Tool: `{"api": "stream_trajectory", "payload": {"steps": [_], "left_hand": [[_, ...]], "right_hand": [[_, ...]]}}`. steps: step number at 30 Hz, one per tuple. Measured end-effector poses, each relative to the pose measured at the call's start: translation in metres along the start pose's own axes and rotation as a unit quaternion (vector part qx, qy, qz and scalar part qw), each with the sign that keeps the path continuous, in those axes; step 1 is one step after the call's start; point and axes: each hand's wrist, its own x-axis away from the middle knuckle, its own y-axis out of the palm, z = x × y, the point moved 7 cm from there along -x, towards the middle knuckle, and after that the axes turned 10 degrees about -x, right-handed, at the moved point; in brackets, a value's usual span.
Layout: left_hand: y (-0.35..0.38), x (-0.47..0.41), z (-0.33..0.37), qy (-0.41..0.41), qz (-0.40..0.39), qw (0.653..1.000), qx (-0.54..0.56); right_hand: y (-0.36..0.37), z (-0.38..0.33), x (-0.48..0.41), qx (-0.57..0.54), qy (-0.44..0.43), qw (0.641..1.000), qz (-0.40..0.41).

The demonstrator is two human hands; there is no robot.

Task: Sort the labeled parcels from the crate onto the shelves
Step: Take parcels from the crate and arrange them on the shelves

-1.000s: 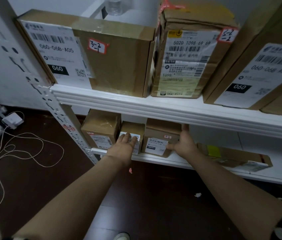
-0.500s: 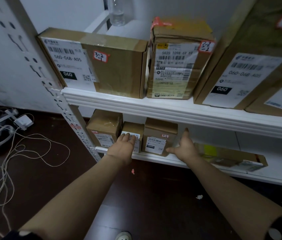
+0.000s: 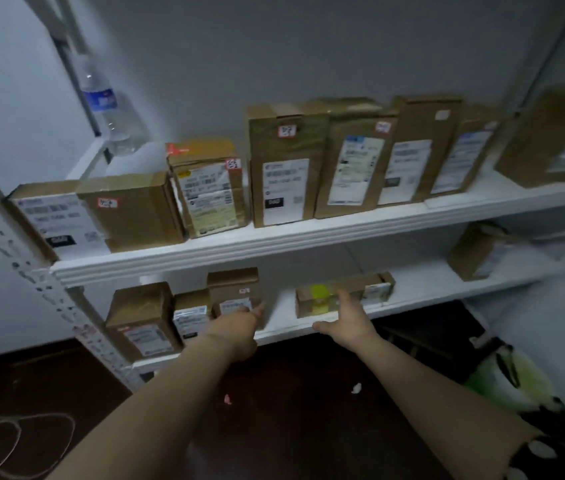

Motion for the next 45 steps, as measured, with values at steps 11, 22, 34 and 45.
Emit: {"api": "stream_trajectory", "payload": {"steps": [11, 22, 34, 45], "left_hand": [[0.005, 0.078, 0.175, 0.241, -0.005, 0.967, -0.08], [0.046, 0.266, 0.451, 0.46, 0.031, 0.87, -0.177], [0.191, 0.601, 0.734, 0.653, 0.029, 0.717, -0.243], [0.268, 0.767, 0.901, 0.743, 0.053, 0.598, -0.296]], "right_hand": [[-0.06, 0.123, 0.198, -0.132, 0.157, 0.967, 0.151], [-0.147, 0.287, 0.515, -0.218, 0.273, 0.842, 0.412], [-0.138, 0.453, 0.968, -0.286, 0.396, 0.626, 0.608], [-0.159, 0.548, 1.151, -0.286, 0.421, 0.512, 0.692]]}}
